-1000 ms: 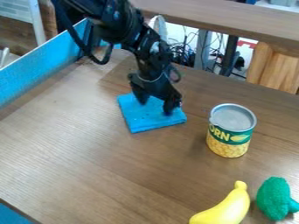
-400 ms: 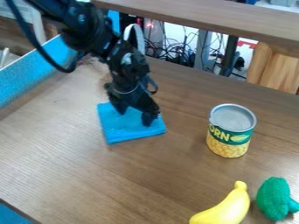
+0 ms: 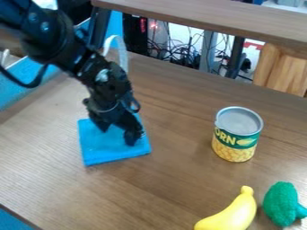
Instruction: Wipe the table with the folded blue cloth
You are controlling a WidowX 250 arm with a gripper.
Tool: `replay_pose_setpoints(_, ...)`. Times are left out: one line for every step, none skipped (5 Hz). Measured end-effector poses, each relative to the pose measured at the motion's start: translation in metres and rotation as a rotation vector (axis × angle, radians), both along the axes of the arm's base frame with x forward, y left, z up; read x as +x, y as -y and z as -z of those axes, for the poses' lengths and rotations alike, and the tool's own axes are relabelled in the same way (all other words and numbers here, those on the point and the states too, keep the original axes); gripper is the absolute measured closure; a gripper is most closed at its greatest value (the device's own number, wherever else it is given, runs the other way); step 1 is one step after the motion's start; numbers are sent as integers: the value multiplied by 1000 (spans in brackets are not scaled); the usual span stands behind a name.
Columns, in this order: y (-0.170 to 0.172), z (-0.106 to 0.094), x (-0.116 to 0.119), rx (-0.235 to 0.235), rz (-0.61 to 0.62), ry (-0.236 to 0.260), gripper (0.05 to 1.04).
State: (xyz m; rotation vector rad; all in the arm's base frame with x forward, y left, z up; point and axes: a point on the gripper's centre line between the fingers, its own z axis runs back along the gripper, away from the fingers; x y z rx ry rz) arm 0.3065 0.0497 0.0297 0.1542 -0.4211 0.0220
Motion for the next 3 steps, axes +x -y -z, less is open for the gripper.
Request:
replay_pose_setpoints(-1, 4, -16, 18, 0, -20, 77)
replay_pose_setpoints(1, 4, -37, 34, 7, -33, 77)
replay_pose_setpoints(10, 5, -56, 33, 29, -46, 77)
